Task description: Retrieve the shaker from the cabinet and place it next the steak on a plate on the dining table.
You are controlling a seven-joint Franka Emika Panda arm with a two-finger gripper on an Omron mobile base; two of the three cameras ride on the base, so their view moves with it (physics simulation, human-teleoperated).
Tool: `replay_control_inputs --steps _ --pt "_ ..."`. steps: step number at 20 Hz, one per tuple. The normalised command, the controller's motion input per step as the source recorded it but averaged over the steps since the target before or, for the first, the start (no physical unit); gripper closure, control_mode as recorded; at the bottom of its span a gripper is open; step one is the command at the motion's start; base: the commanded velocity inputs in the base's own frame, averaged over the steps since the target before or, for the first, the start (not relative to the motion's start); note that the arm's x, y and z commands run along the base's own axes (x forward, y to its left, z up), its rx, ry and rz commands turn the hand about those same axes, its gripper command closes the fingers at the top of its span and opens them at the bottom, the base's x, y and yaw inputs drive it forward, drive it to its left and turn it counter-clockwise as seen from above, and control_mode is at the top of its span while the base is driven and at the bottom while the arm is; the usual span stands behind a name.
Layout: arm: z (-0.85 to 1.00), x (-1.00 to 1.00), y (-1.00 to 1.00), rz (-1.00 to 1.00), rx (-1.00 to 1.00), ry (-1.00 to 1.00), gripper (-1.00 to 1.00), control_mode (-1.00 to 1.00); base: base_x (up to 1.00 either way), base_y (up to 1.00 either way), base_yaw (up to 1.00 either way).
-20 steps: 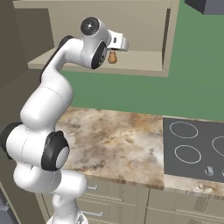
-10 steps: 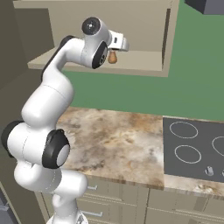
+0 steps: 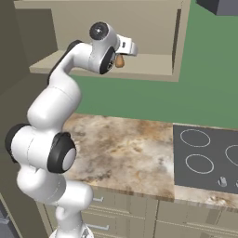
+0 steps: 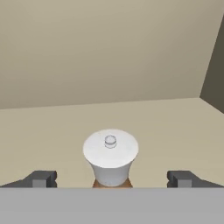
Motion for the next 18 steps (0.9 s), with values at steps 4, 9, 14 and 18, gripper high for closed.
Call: replay_control_inputs --steps 4,9,14,18 --pt "-0.01 0.28 0.00 0.00 0.00 0.00 -1.00 -1.00 0.00 0.00 0.00" --pt "0.00 0.08 0.00 0.00 0.00 0.00 1.00 -1.00 0.00 0.00 0.00" --pt "0.00 0.00 0.00 0.00 0.00 0.02 1.00 -1.00 0.00 0.00 0.00" --pt "-0.07 0.00 0.00 0.00 0.00 0.06 1.00 -1.00 0.00 0.00 0.00"
